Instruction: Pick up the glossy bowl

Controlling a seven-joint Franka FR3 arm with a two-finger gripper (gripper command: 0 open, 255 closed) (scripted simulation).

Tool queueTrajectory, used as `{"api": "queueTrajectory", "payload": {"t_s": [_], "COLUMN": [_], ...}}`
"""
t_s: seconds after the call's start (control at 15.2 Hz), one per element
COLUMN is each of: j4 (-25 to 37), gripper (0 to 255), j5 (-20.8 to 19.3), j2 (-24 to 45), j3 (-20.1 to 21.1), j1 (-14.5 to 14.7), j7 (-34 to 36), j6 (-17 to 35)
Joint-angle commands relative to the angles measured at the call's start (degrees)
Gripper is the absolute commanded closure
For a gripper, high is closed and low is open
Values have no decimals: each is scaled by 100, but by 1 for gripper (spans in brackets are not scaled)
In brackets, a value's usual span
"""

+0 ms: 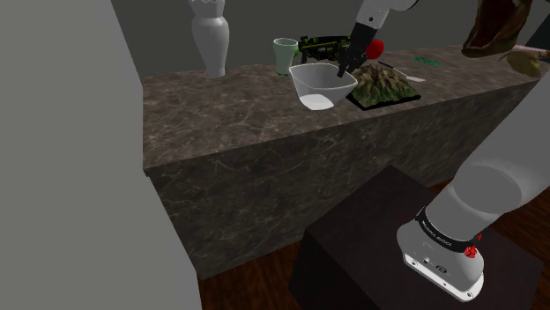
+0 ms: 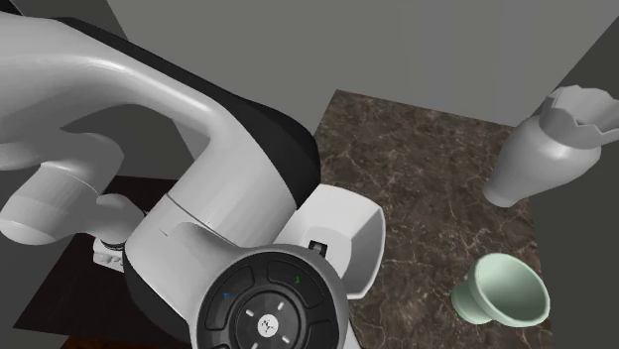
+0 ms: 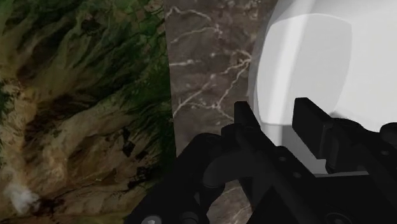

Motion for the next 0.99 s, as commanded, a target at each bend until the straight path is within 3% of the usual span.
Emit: {"api": "queueTrajectory", "payload": {"t_s": [0.0, 0.46, 0.92], "j4": [-6, -1, 418], "gripper": [255, 255, 255], "j5": [2, 2, -70], "j2": [2, 5, -95], "j3": [1, -2, -7], "j1": [0, -2, -8], "j7": [-2, -5, 148], "j6": [10, 6, -487]}}
